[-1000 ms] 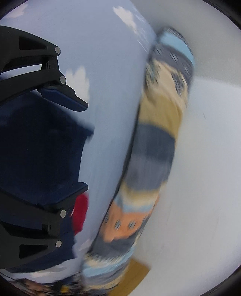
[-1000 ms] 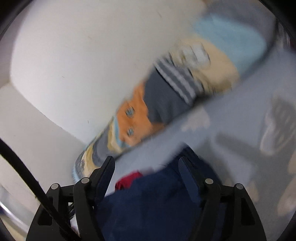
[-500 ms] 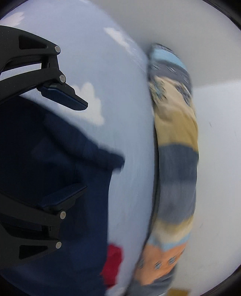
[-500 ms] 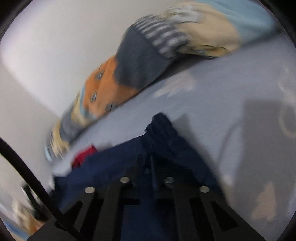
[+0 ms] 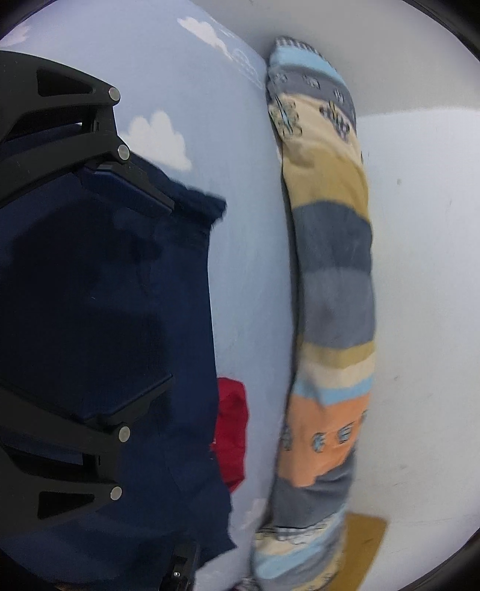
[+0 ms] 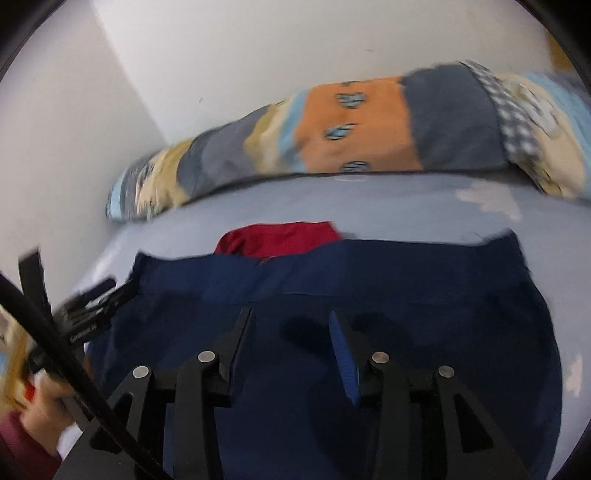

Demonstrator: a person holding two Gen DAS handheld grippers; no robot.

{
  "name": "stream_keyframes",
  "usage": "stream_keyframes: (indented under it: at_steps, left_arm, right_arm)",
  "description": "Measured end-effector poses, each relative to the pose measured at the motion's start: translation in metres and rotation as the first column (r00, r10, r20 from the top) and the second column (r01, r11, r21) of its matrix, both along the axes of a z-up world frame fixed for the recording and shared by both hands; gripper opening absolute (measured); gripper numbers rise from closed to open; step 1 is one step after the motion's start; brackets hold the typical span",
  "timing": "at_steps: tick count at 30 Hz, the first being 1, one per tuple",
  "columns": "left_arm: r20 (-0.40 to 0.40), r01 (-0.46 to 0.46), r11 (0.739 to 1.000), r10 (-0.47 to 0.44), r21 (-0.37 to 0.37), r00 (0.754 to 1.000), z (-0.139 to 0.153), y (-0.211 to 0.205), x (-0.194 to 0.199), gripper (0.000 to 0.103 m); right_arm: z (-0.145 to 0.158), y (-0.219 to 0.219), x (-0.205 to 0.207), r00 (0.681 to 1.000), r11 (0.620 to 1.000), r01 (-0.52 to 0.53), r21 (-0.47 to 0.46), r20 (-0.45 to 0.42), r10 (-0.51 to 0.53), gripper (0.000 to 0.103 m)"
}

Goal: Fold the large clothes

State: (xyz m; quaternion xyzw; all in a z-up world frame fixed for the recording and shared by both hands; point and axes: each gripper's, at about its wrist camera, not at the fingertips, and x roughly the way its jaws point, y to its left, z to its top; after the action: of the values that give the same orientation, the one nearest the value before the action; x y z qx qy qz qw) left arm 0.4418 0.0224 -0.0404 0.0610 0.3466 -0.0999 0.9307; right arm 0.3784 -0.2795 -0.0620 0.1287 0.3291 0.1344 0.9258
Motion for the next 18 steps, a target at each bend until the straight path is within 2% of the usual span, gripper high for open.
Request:
stream_keyframes:
  at_steps: [2, 3, 4, 5, 6, 8, 10, 11, 12, 14, 15, 16, 18]
  left_arm:
    - [-0.083, -0.025, 0.998, 0.029, 0.054, 0.996, -0.018, 0.002, 0.029, 0.085]
    - [-0.130, -0.063, 0.995, 0.072, 0.071, 0.989, -0.028, 0.010, 0.041, 0.085]
    - [-0.190, -0.098, 0.995, 0.100, 0.021, 0.977, -0.036, 0.029, 0.053, 0.084]
    - [-0.214, -0.106, 0.993, 0.095, -0.043, 0.972, -0.036, 0.040, 0.056, 0.079]
    - [-0.221, -0.115, 0.989, 0.092, -0.093, 0.971, -0.033, 0.052, 0.057, 0.074]
    - [-0.224, -0.093, 0.991, 0.069, -0.095, 0.972, -0.028, 0.063, 0.052, 0.060]
    - [-0.208, -0.095, 0.993, 0.078, -0.073, 0.975, -0.021, 0.070, 0.038, 0.059]
    - [-0.187, -0.093, 0.993, 0.078, -0.075, 0.979, -0.015, 0.074, 0.027, 0.063]
    - [-0.179, -0.067, 0.994, 0.050, -0.092, 0.983, -0.007, 0.075, 0.013, 0.065]
    - [-0.148, -0.005, 0.991, -0.015, -0.136, 0.989, 0.007, 0.076, -0.022, 0.075]
    - [-0.128, 0.024, 0.990, -0.042, -0.139, 0.991, 0.011, 0.076, -0.043, 0.077]
    - [-0.109, 0.049, 0.991, -0.063, -0.124, 0.992, 0.013, 0.076, -0.063, 0.080]
    - [-0.105, 0.082, 0.993, -0.091, -0.090, 0.990, 0.009, 0.080, -0.093, 0.081]
  right_arm:
    - [-0.007, 0.001, 0.015, 0.999, 0.999, -0.038, 0.032, -0.035, 0.039, 0.045]
    - [-0.012, -0.004, 0.025, 0.998, 1.000, -0.004, 0.022, -0.070, 0.006, 0.045]
    - [-0.019, -0.013, 0.034, 0.993, 0.999, 0.033, 0.023, -0.117, -0.030, 0.045]
    - [-0.025, -0.027, 0.039, 0.988, 0.998, 0.061, 0.032, -0.145, -0.056, 0.041]
    - [-0.031, -0.046, 0.040, 0.980, 0.993, 0.114, 0.019, -0.166, -0.109, 0.040]
    - [-0.036, -0.085, 0.027, 0.959, 0.974, 0.226, 0.004, -0.178, -0.222, 0.040]
    - [-0.041, -0.125, 0.006, 0.933, 0.952, 0.305, -0.017, -0.194, -0.303, 0.021]
    - [-0.040, -0.135, -0.004, 0.922, 0.943, 0.330, -0.046, -0.198, -0.332, 0.015]
    - [-0.034, -0.140, -0.017, 0.904, 0.921, 0.370, -0.123, -0.182, -0.387, 0.017]
    - [-0.025, -0.135, -0.042, 0.924, 0.931, 0.328, -0.157, -0.151, -0.351, 0.019]
    - [-0.019, -0.122, -0.061, 0.944, 0.945, 0.280, -0.166, -0.129, -0.303, 0.024]
    - [-0.016, -0.114, -0.070, 0.956, 0.953, 0.247, -0.173, -0.119, -0.270, 0.025]
    - [-0.014, -0.077, -0.099, 0.986, 0.981, 0.113, -0.159, -0.106, -0.131, 0.026]
